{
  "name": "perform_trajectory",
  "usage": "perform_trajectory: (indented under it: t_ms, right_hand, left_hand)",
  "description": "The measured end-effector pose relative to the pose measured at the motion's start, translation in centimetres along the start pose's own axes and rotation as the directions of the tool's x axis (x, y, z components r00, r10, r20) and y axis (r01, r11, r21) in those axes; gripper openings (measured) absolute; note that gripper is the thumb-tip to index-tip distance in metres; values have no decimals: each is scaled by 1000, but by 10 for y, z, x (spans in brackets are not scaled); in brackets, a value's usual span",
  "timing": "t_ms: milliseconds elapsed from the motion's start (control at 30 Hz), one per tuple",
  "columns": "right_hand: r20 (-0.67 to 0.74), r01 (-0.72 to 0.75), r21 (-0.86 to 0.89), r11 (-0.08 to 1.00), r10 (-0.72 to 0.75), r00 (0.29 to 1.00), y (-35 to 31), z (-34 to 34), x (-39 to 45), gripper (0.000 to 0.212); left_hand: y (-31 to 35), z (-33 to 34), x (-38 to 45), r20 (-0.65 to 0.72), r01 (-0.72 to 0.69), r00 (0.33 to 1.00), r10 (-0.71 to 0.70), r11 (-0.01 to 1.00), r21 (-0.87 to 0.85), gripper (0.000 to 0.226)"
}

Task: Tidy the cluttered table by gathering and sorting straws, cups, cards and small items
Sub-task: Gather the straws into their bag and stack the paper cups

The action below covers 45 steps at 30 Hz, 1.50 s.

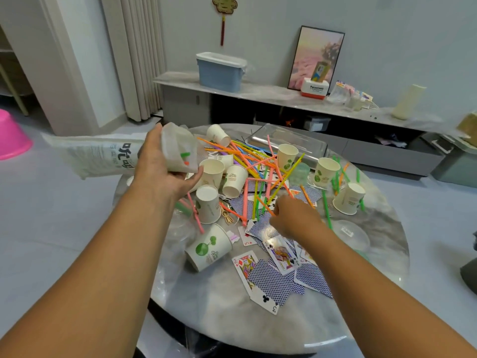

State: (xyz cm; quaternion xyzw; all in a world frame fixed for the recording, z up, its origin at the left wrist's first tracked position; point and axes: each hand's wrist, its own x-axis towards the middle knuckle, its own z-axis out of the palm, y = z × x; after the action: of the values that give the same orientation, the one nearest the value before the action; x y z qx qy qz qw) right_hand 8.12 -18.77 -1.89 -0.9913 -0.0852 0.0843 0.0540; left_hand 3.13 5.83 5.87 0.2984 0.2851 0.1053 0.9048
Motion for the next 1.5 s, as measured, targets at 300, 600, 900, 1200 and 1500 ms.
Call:
perform_trajectory:
  t_ms: [300, 600, 900, 1200, 1500]
  right_hand:
    - [-211, 253, 680, 688, -147, 966, -103, -20, 46, 10]
    - [-202, 179, 859, 479, -5, 979, -146, -40, 54, 14]
    - [-154, 246, 908, -340, 276, 949, -140, -102, 54, 13]
    - [-229, 370, 848, -379, 367, 902, -173, -68, 37, 11]
    - [-427, 436, 899, -38, 148, 892, -172, -37, 10, 58]
  left_hand:
    - [23, -14, 17, -22, 39, 999, -39, 999, 9, 49]
    - [30, -25, 23, -27, 84, 996, -85, 996, -9, 42]
    - [22, -16, 24, -64, 44, 997, -49, 996, -76, 46]
    - [15, -8, 23, 7, 57, 998, -56, 991, -120, 45]
    - [10, -4, 26, 59, 85, 995, -77, 987, -136, 56]
